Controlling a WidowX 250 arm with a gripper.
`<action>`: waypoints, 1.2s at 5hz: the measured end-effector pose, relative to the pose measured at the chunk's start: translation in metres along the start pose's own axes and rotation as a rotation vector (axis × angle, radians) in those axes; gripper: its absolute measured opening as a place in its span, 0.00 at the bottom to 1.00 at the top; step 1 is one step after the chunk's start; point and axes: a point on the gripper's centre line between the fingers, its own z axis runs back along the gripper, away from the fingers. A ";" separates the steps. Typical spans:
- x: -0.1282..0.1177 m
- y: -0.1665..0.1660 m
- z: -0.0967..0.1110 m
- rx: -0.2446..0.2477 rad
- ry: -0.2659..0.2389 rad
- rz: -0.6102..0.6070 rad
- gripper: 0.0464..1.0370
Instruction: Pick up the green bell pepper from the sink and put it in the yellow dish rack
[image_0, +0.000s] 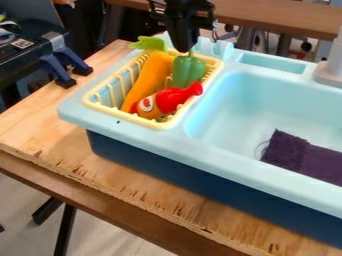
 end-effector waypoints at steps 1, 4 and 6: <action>-0.002 -0.001 0.002 -0.020 0.003 -0.002 0.27; -0.010 -0.013 0.057 -0.070 -0.151 -0.011 0.97; -0.015 -0.034 0.069 -0.064 -0.102 -0.092 0.97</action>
